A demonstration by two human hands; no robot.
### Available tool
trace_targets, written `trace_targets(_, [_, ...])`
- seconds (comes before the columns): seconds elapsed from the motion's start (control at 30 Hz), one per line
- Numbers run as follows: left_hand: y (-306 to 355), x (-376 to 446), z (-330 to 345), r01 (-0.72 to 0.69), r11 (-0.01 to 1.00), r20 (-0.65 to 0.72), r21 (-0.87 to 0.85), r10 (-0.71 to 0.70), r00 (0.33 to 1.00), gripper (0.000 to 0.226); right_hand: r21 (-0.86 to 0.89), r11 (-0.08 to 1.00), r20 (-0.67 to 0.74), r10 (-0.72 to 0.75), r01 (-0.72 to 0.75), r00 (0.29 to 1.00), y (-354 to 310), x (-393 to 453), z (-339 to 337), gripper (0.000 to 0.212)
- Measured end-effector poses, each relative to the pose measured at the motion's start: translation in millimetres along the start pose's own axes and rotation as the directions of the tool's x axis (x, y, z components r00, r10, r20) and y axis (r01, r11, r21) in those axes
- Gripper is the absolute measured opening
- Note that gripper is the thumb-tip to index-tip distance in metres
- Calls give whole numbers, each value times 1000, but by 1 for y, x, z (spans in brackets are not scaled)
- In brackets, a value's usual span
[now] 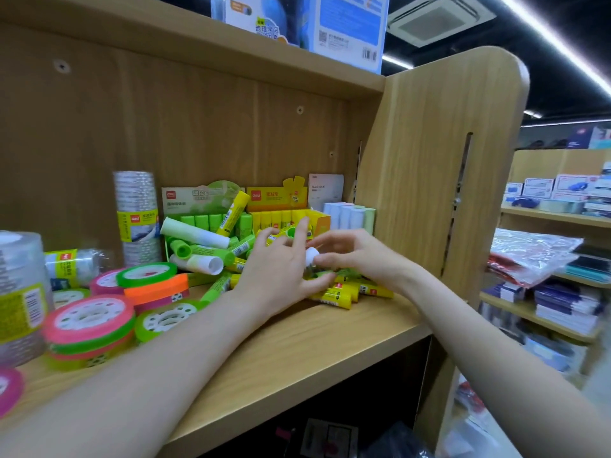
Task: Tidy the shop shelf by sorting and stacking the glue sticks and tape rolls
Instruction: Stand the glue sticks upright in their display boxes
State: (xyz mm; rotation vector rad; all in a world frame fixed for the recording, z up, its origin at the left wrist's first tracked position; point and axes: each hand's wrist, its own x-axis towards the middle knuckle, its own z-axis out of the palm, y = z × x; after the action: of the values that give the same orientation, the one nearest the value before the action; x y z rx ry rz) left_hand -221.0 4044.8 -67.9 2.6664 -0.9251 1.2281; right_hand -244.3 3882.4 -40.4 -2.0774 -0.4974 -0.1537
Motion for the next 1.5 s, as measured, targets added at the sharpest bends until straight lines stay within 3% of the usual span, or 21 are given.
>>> trace_targets(0.13, [-4, 1, 5, -44, 998, 9, 40, 44, 999, 81, 181, 984, -128, 25, -1, 991, 7, 0, -8, 19])
trace_targets(0.2, [-6, 2, 7, -74, 997, 15, 27, 73, 997, 73, 449, 893, -240, 94, 24, 966, 9, -1, -15, 13])
trace_targets(0.27, [-4, 1, 3, -88, 996, 53, 20, 87, 995, 80, 608, 790, -349, 172, 83, 921, 11, 0, -21, 6])
trace_targets(0.4, [-4, 3, 0, -110, 993, 218, -51, 118, 969, 100, 525, 841, -534, 204, 133, 820, 16, 3, -24, 7])
trace_targets(0.5, [-6, 2, -1, -157, 979, 265, -130, 187, 946, 95, 373, 912, -730, 176, 170, 661, 17, 3, -26, 8])
trace_targets(0.57, [-6, 2, 1, -205, 968, 298, -143, 239, 924, 91, 400, 883, -769, 178, 246, 614, 18, 3, -28, 9])
trace_targets(0.73, [-1, 4, 3, -210, 973, 321, -97, 230, 919, 76, 690, 633, -574, 185, 350, 797, 21, 0, -30, 17])
trace_targets(0.87, [-2, 4, 2, -196, 980, 267, -30, 197, 943, 94, 677, 682, -519, 175, 278, 837, 25, 4, -34, 12])
trace_targets(0.9, [-2, 3, 1, -198, 980, 259, -21, 197, 946, 96, 678, 680, -506, 158, 278, 848, 26, 5, -36, 18])
trace_targets(0.93, [-2, 3, 1, -202, 979, 254, -19, 201, 946, 96, 670, 690, -490, 131, 276, 862, 26, 5, -38, 38])
trace_targets(1.0, [-1, 3, 1, -207, 978, 254, -25, 206, 945, 95, 574, 780, -459, 58, 247, 886, 24, 7, -43, 81])
trace_targets(1.03, [-1, 3, 2, -207, 978, 253, -25, 207, 945, 94, 465, 855, -456, 8, 230, 890, 21, 9, -46, 89])
trace_targets(1.13, [-2, 2, 3, -215, 976, 239, -21, 213, 947, 92, -40, 985, -518, -164, 168, 839, 9, 26, -52, 75])
trace_targets(1.2, [-3, 1, 3, -223, 975, 231, -12, 219, 948, 90, -313, 945, -537, -254, 90, 804, 4, 44, -56, 60])
trace_targets(1.27, [-3, 1, 3, -230, 973, 226, -10, 226, 947, 90, -469, 882, -486, -304, 49, 820, 5, 63, -58, 48])
trace_targets(1.37, [-3, 1, 2, -230, 973, 219, -19, 228, 949, 90, -606, 796, -390, -289, -7, 874, 15, 89, -60, 35])
trace_targets(1.5, [-5, 1, 3, -231, 973, 209, -20, 230, 950, 89, -639, 766, -350, -203, -74, 915, 28, 108, -57, 34])
